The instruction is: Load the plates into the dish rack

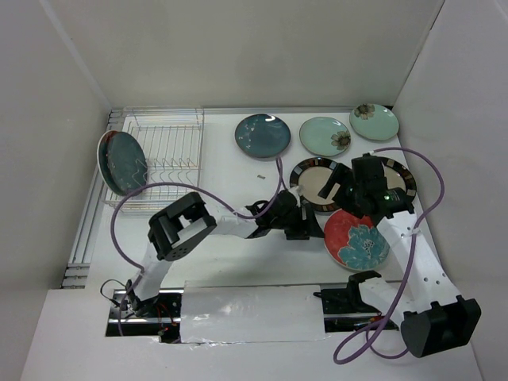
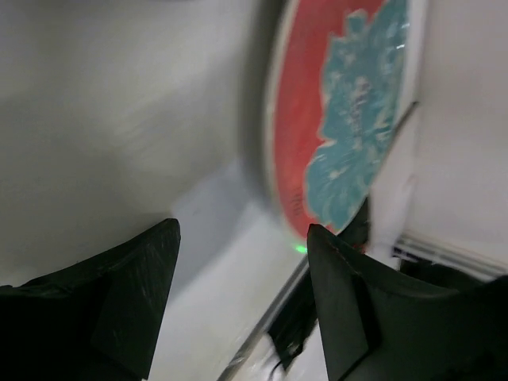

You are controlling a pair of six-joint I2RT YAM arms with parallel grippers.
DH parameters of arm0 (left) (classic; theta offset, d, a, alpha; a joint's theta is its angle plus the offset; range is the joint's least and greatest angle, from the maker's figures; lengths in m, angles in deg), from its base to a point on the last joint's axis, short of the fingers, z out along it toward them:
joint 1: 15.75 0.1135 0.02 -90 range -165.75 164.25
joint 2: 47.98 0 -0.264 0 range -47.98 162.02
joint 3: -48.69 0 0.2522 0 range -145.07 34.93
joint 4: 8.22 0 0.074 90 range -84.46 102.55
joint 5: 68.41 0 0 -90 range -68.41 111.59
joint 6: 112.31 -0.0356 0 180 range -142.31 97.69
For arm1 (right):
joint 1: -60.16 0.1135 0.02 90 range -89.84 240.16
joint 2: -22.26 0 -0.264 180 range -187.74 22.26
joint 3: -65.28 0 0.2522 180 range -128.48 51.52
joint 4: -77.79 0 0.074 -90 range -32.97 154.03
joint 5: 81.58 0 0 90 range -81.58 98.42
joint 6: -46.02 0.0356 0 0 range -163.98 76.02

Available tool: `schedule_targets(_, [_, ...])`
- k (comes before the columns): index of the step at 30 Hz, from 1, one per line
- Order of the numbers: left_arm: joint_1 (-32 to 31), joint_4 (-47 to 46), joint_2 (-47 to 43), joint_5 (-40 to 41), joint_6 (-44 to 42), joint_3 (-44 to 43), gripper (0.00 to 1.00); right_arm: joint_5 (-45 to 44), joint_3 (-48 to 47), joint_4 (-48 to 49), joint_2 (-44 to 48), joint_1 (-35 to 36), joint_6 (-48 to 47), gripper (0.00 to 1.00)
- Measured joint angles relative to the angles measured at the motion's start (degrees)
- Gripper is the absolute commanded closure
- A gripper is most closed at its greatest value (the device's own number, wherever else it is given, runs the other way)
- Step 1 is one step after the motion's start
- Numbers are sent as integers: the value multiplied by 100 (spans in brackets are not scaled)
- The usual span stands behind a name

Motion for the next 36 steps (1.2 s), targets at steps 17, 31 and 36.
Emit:
schedule_targets(17, [-468,-1646,1523,380,1556,-1008,73,254,-216,-245,234,0,-151,8])
schedule_targets(31, [-446,-507,-476,935,907,651,100,293,-219,-258,332,0,-452,6])
schedule_targets(36, [-304,1453,-2039,1633,-140,841,100,299,-229,-251,332,-50,-579,6])
